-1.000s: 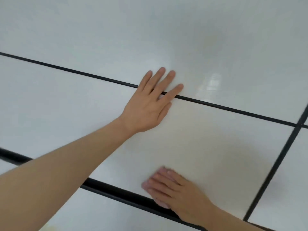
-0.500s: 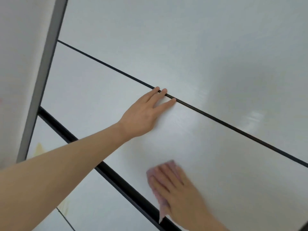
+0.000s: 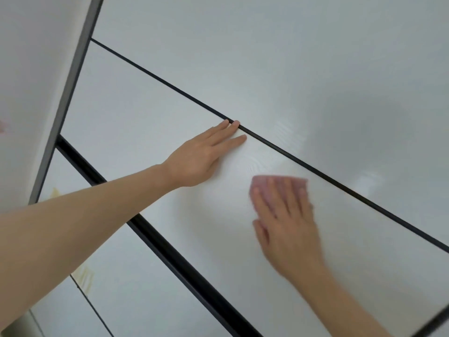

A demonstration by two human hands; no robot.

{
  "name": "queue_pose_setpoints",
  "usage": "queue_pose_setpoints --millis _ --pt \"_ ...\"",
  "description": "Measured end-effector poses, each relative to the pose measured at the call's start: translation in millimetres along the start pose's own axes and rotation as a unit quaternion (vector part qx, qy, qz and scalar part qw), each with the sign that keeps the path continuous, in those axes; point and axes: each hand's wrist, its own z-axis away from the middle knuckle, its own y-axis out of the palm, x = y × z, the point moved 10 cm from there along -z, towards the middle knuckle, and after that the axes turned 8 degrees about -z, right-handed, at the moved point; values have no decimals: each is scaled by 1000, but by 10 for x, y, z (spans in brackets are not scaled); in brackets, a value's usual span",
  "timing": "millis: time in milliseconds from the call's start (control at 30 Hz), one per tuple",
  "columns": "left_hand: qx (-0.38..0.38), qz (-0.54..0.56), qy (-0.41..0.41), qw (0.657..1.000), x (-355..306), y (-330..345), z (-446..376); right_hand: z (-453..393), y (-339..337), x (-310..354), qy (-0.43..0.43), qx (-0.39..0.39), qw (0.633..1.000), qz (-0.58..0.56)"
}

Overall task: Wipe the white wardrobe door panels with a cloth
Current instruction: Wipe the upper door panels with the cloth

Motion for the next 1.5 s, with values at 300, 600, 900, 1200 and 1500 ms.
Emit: queue_pose_setpoints --millis 300,600,900,1200,1500 --pt "77 -14 -4 997 437 36 78 -166 401 667 -142 8 990 5" --pt "98 -38 -51 993 1008 10 152 -357 936 1387 -175 71 982 14" --pt "111 -66 -53 990 1544 16 310 -1406 108 301 0 -75 997 34" --pt "134 -56 -54 988 1703 152 444 -427 1340 2246 -262 121 958 -7" --pt "121 -82 -38 989 1790 140 503 -1910 128 395 43 -84 995 38"
